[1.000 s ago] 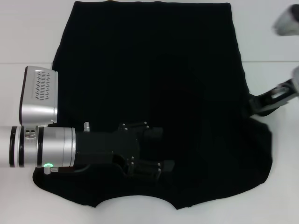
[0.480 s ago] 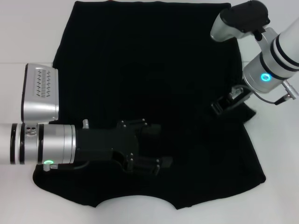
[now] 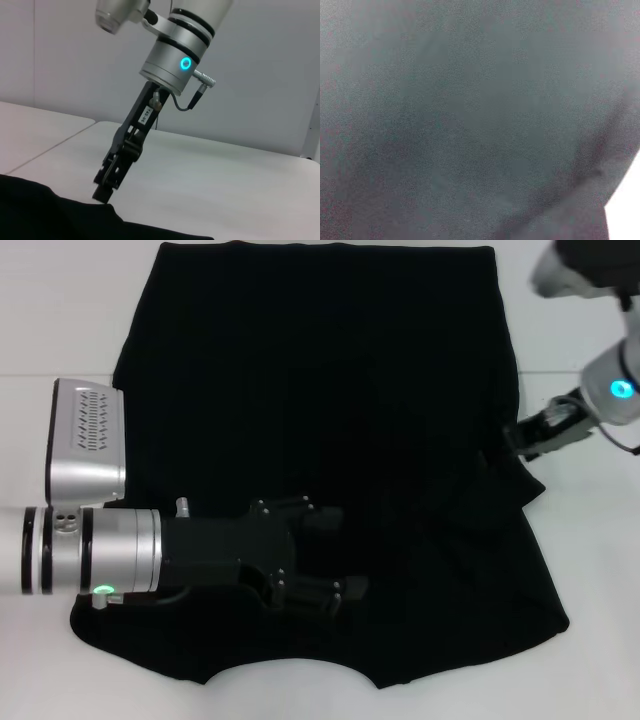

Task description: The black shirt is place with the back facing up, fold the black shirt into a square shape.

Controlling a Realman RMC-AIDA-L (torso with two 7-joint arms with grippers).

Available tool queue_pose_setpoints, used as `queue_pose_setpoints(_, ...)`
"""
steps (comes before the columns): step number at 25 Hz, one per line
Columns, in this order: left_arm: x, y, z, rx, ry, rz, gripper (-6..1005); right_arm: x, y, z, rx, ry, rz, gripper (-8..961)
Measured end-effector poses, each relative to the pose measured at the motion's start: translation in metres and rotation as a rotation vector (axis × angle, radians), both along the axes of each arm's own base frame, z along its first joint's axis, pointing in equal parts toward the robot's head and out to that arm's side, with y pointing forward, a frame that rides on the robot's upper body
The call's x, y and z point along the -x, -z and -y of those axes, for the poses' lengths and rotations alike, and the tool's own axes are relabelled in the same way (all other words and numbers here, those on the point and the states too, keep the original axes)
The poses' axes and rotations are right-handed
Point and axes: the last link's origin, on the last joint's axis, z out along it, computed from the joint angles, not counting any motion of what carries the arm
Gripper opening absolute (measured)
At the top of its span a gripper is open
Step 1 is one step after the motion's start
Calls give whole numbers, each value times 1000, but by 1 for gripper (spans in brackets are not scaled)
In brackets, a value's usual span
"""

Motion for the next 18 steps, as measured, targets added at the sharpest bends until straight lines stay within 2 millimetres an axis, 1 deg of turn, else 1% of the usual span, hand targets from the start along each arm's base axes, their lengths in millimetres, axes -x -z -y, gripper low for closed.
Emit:
queue_pose_setpoints(2,0,0,0,0,0,0,919,-15,-7,1,-32,45,-21,577)
queue_pose_setpoints(5,-1,1,0,1,1,1,919,-34,-11,5,-63,98,-42,725)
queue_pose_setpoints(8,-1,1,0,3,4,1,919,-50,-10,8,-91,138,-57,775)
queue_pose_setpoints(11,-2,1,0,4,6,-1,919,-58,-7,9,-108,148,-58,825)
queue_pose_setpoints(18,-2,1,-1,4,7,-1,919,-62,3,8,-141,135,-61,824)
